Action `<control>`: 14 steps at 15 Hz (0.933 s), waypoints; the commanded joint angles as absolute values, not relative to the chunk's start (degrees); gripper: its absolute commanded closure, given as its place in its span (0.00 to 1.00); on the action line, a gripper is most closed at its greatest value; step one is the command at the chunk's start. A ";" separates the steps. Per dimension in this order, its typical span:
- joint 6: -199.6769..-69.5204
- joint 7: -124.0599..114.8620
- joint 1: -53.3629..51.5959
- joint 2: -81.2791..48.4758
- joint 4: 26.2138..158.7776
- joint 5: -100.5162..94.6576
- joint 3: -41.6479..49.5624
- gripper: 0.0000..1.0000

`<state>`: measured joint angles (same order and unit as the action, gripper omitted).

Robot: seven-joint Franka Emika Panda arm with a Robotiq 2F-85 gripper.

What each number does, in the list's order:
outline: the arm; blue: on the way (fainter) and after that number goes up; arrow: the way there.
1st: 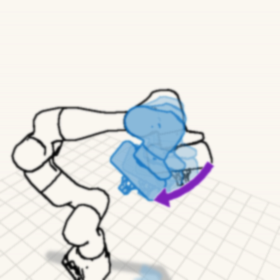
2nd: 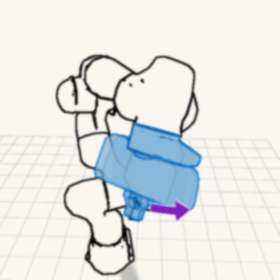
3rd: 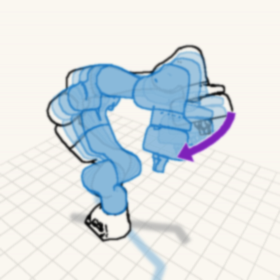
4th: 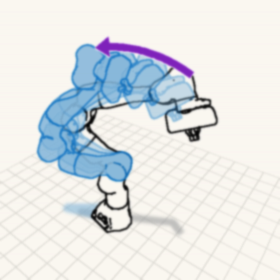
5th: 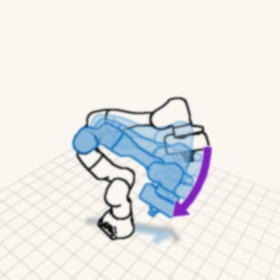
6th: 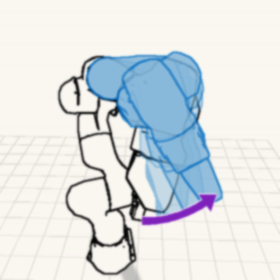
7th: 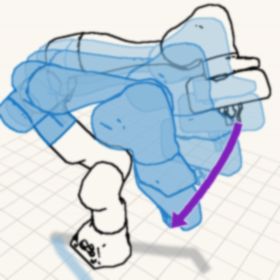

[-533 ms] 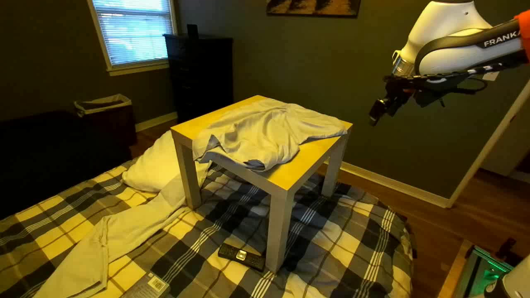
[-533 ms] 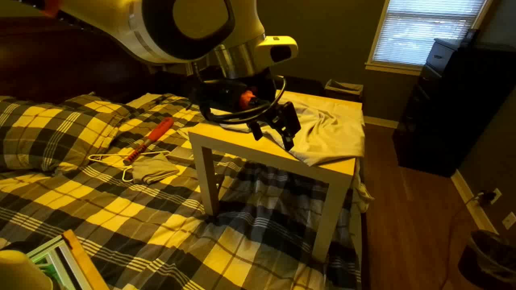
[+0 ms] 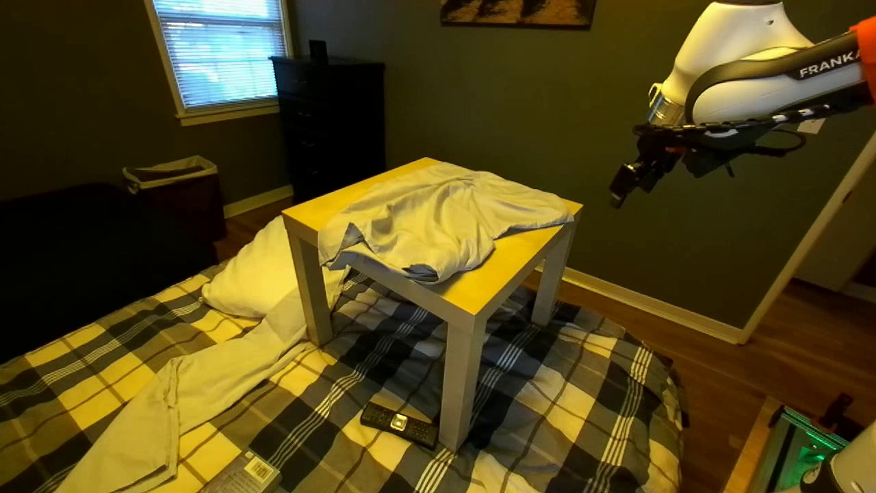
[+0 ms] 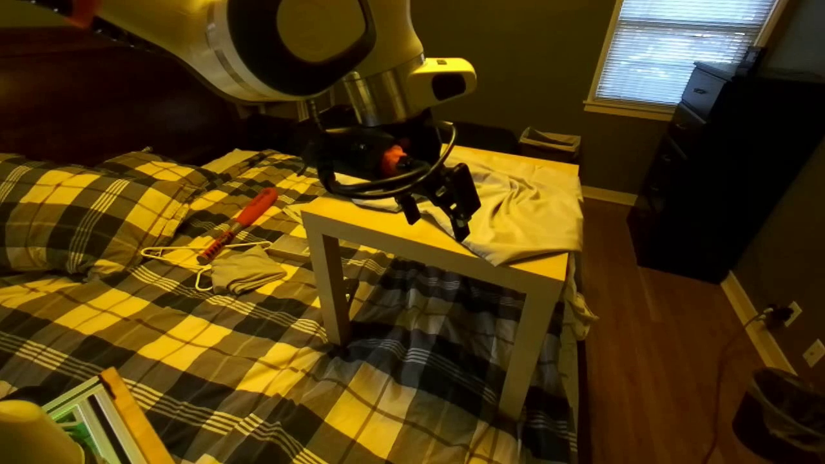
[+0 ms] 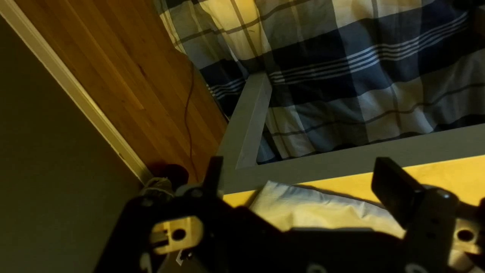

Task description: Fold the cloth on the table

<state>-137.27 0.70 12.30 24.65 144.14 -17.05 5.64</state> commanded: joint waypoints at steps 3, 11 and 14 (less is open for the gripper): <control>-134.01 -15.55 13.93 16.80 138.21 -15.86 2.34 0.00; -133.51 -26.07 12.41 1.26 128.89 -4.71 5.89 0.00; -133.70 -26.23 12.24 -3.12 125.08 3.68 7.55 0.00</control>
<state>-134.88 -25.24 13.15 1.76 129.95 -3.50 5.73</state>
